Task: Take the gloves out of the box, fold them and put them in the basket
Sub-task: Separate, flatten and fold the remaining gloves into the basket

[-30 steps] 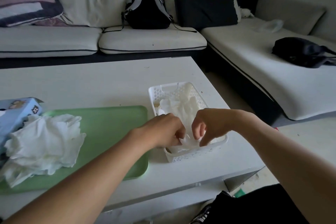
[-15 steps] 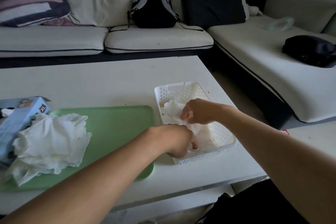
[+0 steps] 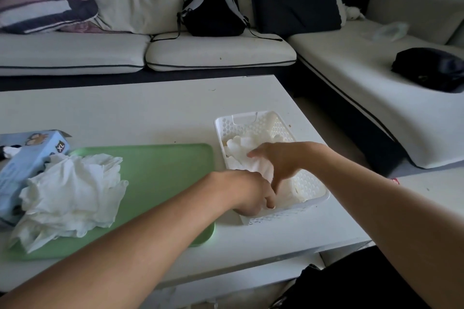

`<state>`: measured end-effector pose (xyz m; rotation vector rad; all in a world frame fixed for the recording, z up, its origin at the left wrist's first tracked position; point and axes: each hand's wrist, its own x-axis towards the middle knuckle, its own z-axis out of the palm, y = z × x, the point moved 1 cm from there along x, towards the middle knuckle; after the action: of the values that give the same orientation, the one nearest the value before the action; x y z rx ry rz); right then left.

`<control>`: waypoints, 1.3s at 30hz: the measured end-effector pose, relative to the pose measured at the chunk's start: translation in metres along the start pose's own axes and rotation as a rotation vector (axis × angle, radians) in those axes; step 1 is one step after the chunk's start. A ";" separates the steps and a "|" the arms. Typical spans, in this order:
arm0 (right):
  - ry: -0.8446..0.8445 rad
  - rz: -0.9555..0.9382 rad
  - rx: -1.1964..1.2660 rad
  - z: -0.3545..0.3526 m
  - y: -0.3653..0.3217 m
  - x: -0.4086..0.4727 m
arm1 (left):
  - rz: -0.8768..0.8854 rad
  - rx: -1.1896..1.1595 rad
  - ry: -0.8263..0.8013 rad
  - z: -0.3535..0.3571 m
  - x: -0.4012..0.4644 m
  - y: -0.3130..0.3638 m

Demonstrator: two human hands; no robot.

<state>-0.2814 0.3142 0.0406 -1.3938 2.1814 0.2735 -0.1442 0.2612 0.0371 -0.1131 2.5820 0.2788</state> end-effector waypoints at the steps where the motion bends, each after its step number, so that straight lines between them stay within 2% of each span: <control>1: -0.053 0.019 -0.033 0.005 0.001 -0.003 | 0.001 0.005 -0.002 0.000 -0.001 0.001; 6: -0.069 0.068 -0.132 0.015 0.000 -0.007 | -0.002 0.010 0.015 -0.004 -0.011 0.003; 8: -0.039 0.072 -0.190 0.008 -0.007 -0.009 | 0.034 -0.043 0.085 -0.007 -0.019 -0.002; 10: 0.080 0.011 -0.213 -0.008 -0.025 -0.016 | 0.073 -0.143 0.265 -0.013 -0.039 -0.022; 12: 0.284 -0.125 -0.120 -0.026 -0.049 -0.025 | 0.053 -0.232 0.508 -0.019 -0.065 -0.057; 14: 0.425 -0.292 0.044 -0.037 -0.083 -0.027 | -0.068 -0.241 0.692 -0.016 -0.097 -0.104; 15: 0.441 -0.361 0.124 -0.039 -0.101 -0.026 | -0.165 -0.217 0.718 -0.010 -0.111 -0.127; 18: 0.372 -0.497 0.183 -0.027 -0.166 -0.004 | -0.535 -0.150 0.608 0.018 -0.159 -0.190; 21: 0.297 -0.530 0.169 0.001 -0.220 0.030 | -0.680 -0.279 0.459 0.043 -0.191 -0.224; 24: 0.290 -0.521 0.242 0.027 -0.254 0.055 | -0.676 -0.351 0.362 0.058 -0.196 -0.241; 29: 0.341 -0.540 0.066 0.053 -0.274 0.081 | -0.566 -0.361 0.277 0.067 -0.196 -0.255; 32: 0.394 -0.524 0.213 0.052 -0.284 0.094 | -0.495 -0.525 0.246 0.073 -0.202 -0.272; 35: 0.503 -0.536 0.271 0.049 -0.288 0.100 | -0.456 -0.642 0.252 0.079 -0.208 -0.279; 39: 0.545 -0.496 0.365 0.051 -0.287 0.105 | -0.442 -0.618 0.354 0.080 -0.210 -0.282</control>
<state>-0.0441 0.1271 -0.0266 -1.8649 2.0285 -0.7241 0.1140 0.0087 0.0301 -1.0158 2.6175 0.9431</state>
